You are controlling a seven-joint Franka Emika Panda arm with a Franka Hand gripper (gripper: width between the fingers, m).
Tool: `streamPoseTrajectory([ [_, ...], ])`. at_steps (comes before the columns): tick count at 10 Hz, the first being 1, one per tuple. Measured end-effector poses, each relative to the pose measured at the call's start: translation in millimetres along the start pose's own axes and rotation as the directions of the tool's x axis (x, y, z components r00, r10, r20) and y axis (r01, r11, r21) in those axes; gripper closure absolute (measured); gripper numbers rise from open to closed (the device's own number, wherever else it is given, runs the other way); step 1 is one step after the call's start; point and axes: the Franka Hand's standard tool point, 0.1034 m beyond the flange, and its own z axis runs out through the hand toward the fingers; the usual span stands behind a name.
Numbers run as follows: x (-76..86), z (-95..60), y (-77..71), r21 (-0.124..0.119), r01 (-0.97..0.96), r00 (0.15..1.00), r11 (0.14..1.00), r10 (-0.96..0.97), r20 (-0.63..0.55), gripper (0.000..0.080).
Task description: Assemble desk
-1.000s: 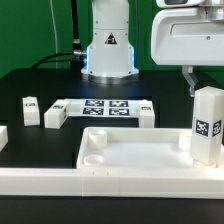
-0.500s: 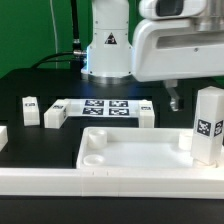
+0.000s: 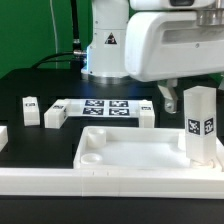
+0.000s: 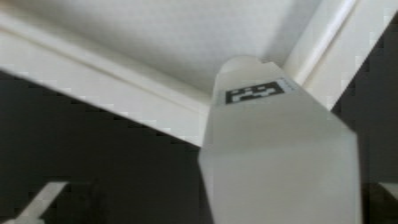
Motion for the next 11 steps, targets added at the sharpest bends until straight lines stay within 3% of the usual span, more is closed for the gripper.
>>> streamPoseTrajectory([
  [3, 5.7, 1.8, -22.2, 0.011, -0.038, 0.999, 0.999, 0.038, 0.001, 0.0150],
  [7, 5.6, 1.4, -20.7, 0.010, -0.039, 0.999, 0.999, 0.039, 0.000, 0.0150],
  [11, -7.7, -0.8, -18.5, 0.010, -0.042, 0.999, 0.999, 0.041, 0.012, 0.0150],
])
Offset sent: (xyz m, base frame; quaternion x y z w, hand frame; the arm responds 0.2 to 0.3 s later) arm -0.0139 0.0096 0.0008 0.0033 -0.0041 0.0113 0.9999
